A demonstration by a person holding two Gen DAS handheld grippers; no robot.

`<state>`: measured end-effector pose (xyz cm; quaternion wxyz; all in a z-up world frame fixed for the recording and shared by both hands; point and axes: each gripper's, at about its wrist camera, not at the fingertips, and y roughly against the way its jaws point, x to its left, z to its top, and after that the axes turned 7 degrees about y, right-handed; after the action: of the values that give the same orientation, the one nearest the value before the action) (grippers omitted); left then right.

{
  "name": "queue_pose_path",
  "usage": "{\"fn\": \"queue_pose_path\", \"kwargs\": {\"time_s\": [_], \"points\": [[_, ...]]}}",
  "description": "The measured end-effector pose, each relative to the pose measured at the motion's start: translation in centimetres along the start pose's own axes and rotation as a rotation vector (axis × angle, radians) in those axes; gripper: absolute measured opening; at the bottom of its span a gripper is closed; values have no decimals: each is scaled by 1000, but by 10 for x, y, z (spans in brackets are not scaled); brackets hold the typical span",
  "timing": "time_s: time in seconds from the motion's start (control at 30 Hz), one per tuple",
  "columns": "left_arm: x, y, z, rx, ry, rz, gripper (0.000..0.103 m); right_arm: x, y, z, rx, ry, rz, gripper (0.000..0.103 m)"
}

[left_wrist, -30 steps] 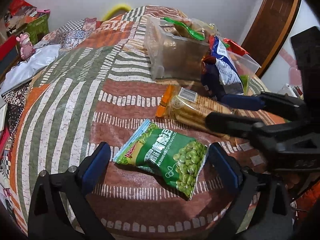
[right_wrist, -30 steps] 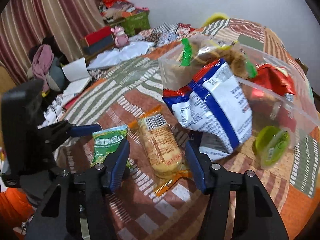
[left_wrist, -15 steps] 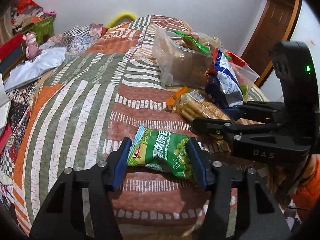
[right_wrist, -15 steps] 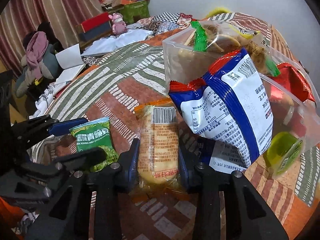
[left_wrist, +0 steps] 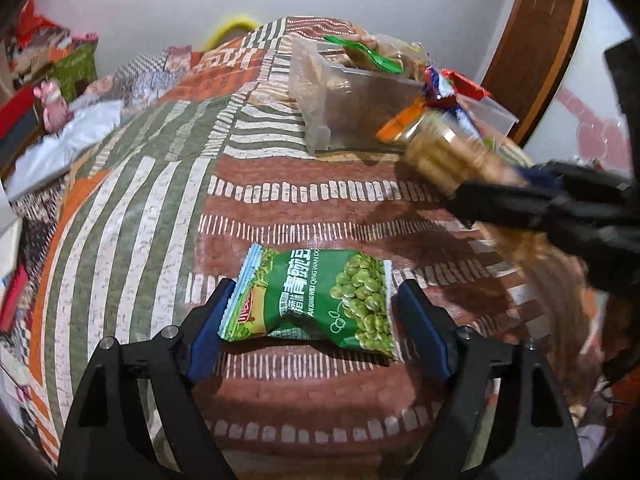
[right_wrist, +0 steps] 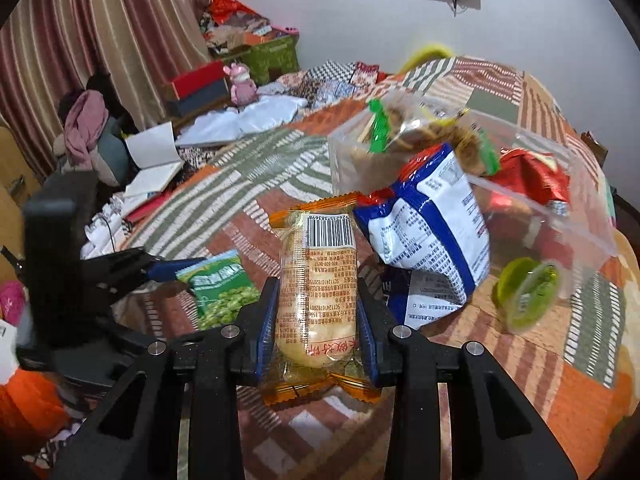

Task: Organize snacks
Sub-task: 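Grasp the green pea bag with the left tool while the right tool grasps the bread-stick pack, then carry both snacks into the clear box and open both tools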

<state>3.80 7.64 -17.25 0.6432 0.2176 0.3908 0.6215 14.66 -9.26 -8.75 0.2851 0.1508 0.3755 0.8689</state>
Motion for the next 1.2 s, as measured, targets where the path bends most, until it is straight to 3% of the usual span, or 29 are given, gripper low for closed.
{"fn": "queue_pose_path", "kwargs": {"time_s": [0.13, 0.23, 0.47, 0.73, 1.2], "points": [[-6, 1, -1, -17, -34, 27, 63, -1, 13, 1, -38, -17, 9, 32], [-7, 6, 1, -16, -33, 30, 60, -1, 24, 2, -70, -23, 6, 32], [-14, 27, 15, -78, -18, 14, 59, -14, 44, 2, -130, -57, -31, 32], [-29, 50, 53, -170, -5, -14, 59, -42, 63, 1, -184, -112, -100, 32], [-64, 43, 129, -243, -32, -57, 59, -92, 74, 27, -257, -147, -188, 32]]}}
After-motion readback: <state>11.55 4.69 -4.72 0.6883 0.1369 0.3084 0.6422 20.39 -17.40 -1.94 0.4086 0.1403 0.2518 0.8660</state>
